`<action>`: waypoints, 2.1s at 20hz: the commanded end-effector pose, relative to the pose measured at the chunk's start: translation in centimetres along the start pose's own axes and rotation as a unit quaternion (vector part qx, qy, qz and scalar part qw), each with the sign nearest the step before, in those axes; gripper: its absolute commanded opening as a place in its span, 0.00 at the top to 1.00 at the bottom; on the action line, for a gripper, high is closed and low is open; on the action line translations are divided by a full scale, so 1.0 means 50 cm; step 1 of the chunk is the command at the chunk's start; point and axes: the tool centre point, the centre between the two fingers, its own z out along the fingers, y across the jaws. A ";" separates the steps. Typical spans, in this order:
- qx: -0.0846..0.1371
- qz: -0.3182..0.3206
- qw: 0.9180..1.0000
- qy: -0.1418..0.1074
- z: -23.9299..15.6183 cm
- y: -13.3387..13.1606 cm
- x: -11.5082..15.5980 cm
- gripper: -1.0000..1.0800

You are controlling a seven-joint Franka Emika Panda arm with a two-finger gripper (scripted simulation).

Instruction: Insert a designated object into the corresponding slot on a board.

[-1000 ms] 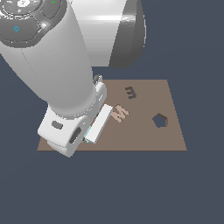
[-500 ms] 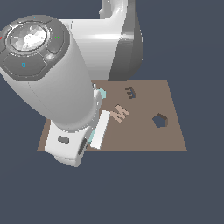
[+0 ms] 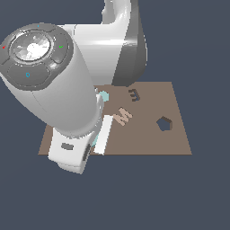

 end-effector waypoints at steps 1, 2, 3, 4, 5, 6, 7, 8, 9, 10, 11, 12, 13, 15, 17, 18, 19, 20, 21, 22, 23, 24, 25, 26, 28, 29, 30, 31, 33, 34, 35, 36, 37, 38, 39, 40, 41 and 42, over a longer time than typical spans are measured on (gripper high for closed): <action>0.000 0.000 1.000 0.000 0.010 0.000 0.000 0.04; 0.000 -0.001 1.000 0.000 0.017 0.000 0.000 0.04; 0.000 -0.001 1.000 0.000 0.025 0.000 0.001 0.04; 0.000 -0.001 1.000 0.000 0.030 0.000 0.001 0.04; 0.000 -0.002 1.000 0.000 0.034 0.000 0.001 0.04; 0.000 -0.002 1.000 0.000 0.037 0.000 0.000 0.04; 0.000 -0.002 1.000 0.000 0.038 0.000 0.000 0.04; 0.000 -0.002 1.000 0.000 0.038 0.000 0.000 1.00; 0.000 -0.002 1.000 0.000 0.038 0.000 0.000 1.00; 0.000 -0.002 1.000 0.000 0.038 0.000 0.000 1.00; 0.000 -0.002 1.000 0.000 0.038 0.000 0.000 1.00; 0.000 -0.002 1.000 0.000 0.038 0.000 0.000 1.00; 0.000 -0.002 1.000 0.000 0.038 0.000 0.000 1.00; 0.000 -0.002 1.000 0.000 0.038 0.000 0.000 1.00; 0.000 -0.002 1.000 0.000 0.038 0.000 0.000 1.00; 0.000 -0.002 1.000 0.000 0.037 0.000 0.001 1.00; 0.000 -0.002 1.000 0.000 0.035 0.000 0.001 1.00; 0.000 -0.002 1.000 0.000 0.032 0.000 0.001 1.00; 0.000 -0.002 1.000 0.000 0.028 0.000 0.001 1.00; 0.000 -0.002 1.000 0.000 0.027 0.000 0.001 1.00; 0.001 -0.002 1.000 0.000 0.031 0.000 0.001 1.00; 0.001 -0.002 1.000 0.000 0.031 -0.001 0.001 1.00; 0.001 -0.001 1.000 0.000 0.031 -0.001 0.002 1.00; 0.001 0.000 1.000 0.000 0.031 -0.003 0.004 1.00; 0.001 0.002 1.000 0.000 0.031 -0.007 0.009 1.00; 0.001 0.004 1.000 0.000 0.031 -0.010 0.013 1.00; 0.001 0.006 1.000 0.000 0.031 -0.013 0.017 1.00; 0.001 0.008 1.000 0.000 0.031 -0.017 0.022 1.00; 0.001 0.014 1.000 0.000 0.030 -0.027 0.035 1.00; 0.001 0.017 1.000 0.000 0.030 -0.032 0.043 1.00; 0.001 0.021 1.000 0.000 0.030 -0.038 0.051 1.00; 0.000 0.025 1.000 0.000 0.029 -0.045 0.060 1.00; 0.000 0.029 1.000 0.000 0.029 -0.051 0.070 1.00; 0.000 0.034 0.999 0.000 0.028 -0.059 0.081 1.00; 0.000 0.039 0.999 0.000 0.028 -0.066 0.092 1.00; 0.000 0.044 0.999 0.000 0.028 -0.074 0.105 1.00; 0.000 0.050 0.999 0.000 0.027 -0.083 0.118 1.00; 0.000 0.056 0.998 0.000 0.027 -0.091 0.132 1.00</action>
